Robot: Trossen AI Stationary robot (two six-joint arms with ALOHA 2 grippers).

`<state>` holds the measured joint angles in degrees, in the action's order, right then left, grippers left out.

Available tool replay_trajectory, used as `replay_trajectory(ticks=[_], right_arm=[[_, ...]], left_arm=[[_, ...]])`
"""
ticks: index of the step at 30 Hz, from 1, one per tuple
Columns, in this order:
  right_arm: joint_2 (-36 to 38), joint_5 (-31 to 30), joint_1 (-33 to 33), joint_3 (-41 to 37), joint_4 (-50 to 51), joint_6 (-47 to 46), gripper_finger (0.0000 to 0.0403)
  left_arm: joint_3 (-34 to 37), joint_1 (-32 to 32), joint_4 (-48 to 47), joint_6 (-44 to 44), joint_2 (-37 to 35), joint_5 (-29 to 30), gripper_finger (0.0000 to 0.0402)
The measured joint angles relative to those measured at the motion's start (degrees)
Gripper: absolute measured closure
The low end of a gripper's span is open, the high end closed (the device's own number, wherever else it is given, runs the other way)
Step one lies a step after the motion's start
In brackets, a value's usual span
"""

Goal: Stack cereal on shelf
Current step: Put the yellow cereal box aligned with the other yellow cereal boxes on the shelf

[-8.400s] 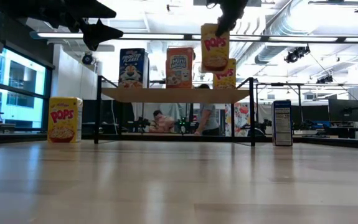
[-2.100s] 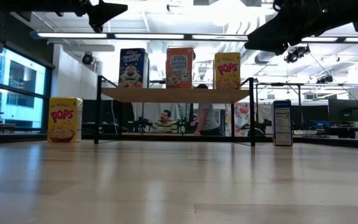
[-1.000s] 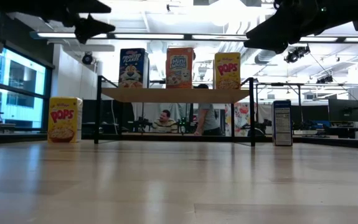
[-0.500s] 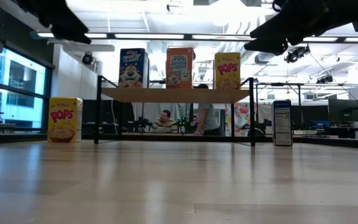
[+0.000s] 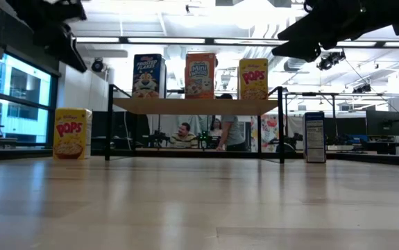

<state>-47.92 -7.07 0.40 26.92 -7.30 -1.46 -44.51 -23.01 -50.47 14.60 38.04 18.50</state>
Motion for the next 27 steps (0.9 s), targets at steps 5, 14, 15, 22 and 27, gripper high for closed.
replay_trajectory(ticks=[5, 14, 15, 22, 27], right_arm=[[0.0, 0.0, 0.0, 0.0, -0.1, 0.0, 0.0109], [0.0, 0.0, 0.0, 0.0, 0.8, 0.0, 0.0109], [0.0, 0.0, 0.0, 0.0, 1.0, 0.0, 0.0109], [0.0, 0.2, 0.0, 0.0, 2.0, -0.2, 0.0109], [0.0, 0.3, 0.0, 0.0, 2.0, -0.2, 0.0109]], left_arm=[[0.0, -5.7, 0.1, 4.9, 5.5, -1.6, 0.0117], [0.0, -17.6, 0.2, 10.4, 11.8, -8.1, 0.0117], [0.0, -18.7, 0.2, 11.2, 11.9, -9.0, 0.0117], [0.0, -24.7, 0.7, 16.0, 12.4, -12.0, 0.0117], [0.0, -28.0, 0.6, 18.5, 14.8, -14.3, 0.0117]])
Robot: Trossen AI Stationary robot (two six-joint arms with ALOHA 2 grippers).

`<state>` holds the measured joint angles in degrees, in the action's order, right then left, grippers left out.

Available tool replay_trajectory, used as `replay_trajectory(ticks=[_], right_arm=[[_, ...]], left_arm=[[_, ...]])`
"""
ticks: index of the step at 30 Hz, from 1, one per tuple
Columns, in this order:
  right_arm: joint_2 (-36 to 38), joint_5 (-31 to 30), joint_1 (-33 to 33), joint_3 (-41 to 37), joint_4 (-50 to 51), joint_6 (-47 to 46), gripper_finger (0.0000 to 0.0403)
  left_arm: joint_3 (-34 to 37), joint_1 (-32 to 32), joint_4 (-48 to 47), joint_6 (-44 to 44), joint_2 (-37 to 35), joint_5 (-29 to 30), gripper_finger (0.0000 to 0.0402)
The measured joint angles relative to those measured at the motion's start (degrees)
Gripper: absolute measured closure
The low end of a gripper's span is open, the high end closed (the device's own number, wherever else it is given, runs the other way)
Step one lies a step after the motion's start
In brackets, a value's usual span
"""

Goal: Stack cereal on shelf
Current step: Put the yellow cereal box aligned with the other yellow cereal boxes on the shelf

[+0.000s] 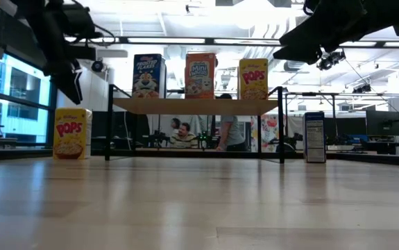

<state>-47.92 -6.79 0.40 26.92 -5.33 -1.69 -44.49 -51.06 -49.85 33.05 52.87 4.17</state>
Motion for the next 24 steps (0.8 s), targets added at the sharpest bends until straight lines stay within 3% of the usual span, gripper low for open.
replay_trajectory(ticks=[24], right_arm=[[0.0, 0.2, 0.0, 0.0, 0.0, -1.1, 0.0109]], left_arm=[[0.0, -4.1, 0.4, 0.2, 8.4, -0.9, 0.0117]])
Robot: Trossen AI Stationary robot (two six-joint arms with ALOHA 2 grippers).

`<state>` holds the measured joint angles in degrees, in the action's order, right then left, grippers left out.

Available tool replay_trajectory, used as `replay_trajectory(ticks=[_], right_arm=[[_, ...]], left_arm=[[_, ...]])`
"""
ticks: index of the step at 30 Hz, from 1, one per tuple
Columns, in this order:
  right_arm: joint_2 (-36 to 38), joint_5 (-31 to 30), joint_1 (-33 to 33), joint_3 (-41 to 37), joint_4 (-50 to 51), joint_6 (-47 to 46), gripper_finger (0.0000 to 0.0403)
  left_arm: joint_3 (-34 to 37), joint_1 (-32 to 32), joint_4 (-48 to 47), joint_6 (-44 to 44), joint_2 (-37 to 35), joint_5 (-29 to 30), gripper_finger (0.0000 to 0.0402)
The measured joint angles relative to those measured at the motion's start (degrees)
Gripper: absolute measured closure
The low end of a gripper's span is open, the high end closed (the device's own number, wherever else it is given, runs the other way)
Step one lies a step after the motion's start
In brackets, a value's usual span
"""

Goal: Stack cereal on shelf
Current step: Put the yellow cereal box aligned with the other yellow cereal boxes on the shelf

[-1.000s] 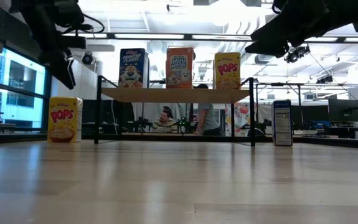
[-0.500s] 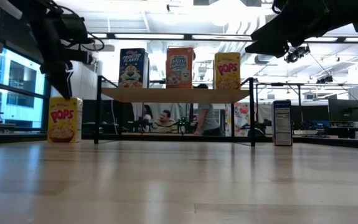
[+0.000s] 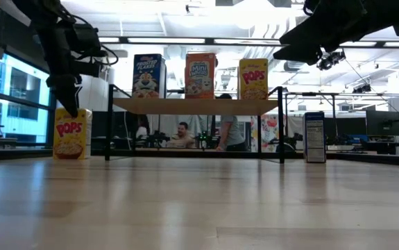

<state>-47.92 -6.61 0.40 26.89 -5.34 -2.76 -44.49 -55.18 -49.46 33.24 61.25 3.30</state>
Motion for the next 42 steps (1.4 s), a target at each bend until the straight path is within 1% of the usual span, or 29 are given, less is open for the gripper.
replay_trajectory(ticks=[13, 16, 22, 25, 31, 42], right_arm=[[0.0, 0.0, 0.0, 0.0, 0.0, -0.2, 0.0109], [0.0, 0.0, 0.0, 0.0, 0.0, -0.2, 0.0109], [0.0, 0.0, 0.0, 0.0, 0.0, -0.2, 0.0109], [0.0, 0.0, 0.0, 0.0, 0.0, -0.2, 0.0109], [0.0, 0.0, 0.0, 0.0, 0.2, -0.3, 0.0109], [0.0, 0.0, 0.0, 0.0, 0.2, -0.3, 0.0109]], left_arm=[[0.0, 0.1, 0.0, -0.1, 0.0, 0.1, 0.0119], [0.0, 0.1, -0.1, -0.1, 0.0, 0.1, 0.0127], [0.0, 0.1, -0.5, 0.0, 0.0, 0.1, 0.0157], [0.0, 0.1, -0.6, 0.0, 0.0, 0.3, 0.0164], [0.0, 0.1, -4.7, 0.9, 0.0, 4.7, 0.0165], [0.0, 0.1, -3.5, 0.4, 0.0, 4.4, 0.0165]])
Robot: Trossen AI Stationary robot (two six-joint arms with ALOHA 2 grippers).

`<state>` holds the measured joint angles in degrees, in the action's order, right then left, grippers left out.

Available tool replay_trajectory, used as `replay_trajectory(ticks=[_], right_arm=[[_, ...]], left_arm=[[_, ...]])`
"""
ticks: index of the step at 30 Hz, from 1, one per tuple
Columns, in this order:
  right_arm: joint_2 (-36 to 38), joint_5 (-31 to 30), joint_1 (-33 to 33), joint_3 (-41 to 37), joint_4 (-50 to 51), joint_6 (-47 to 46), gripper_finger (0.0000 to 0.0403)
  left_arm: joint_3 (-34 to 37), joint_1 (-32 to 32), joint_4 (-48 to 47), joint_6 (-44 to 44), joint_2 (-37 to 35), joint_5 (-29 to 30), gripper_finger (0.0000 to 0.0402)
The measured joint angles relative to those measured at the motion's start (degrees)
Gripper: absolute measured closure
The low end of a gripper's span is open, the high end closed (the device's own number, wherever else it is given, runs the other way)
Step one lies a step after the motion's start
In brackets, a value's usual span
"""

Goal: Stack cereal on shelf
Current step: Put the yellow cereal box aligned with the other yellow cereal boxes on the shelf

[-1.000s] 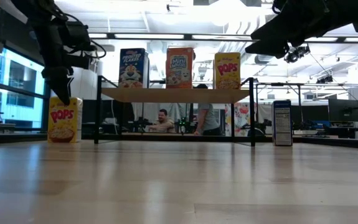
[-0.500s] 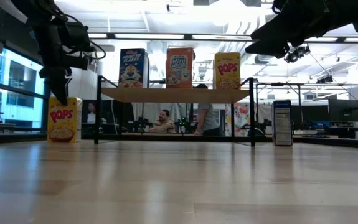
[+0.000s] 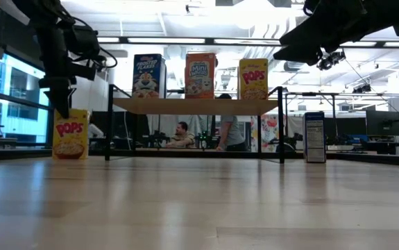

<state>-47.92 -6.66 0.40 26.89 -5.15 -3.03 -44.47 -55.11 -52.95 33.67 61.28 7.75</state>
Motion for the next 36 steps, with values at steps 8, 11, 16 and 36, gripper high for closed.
replay_trajectory(ticks=[8, 11, 16, 36], right_arm=[[0.0, 0.0, 0.0, 0.0, 0.0, 0.0, 0.0109], [0.0, 0.0, 0.0, 0.0, 0.0, 0.0, 0.0109], [0.0, 0.0, 0.0, 0.0, 0.0, 0.0, 0.0109], [0.0, -0.1, 0.0, 0.0, 0.0, -1.2, 0.0109]], left_arm=[[0.0, 0.0, 0.0, 0.0, 0.0, -0.1, 0.0179], [0.0, 0.0, 0.0, 0.0, 0.0, -0.1, 0.0202], [0.0, 0.0, 0.0, 0.0, 0.0, -0.1, 0.023], [0.0, 1.2, -4.7, -8.7, -6.2, -1.2, 0.0238]])
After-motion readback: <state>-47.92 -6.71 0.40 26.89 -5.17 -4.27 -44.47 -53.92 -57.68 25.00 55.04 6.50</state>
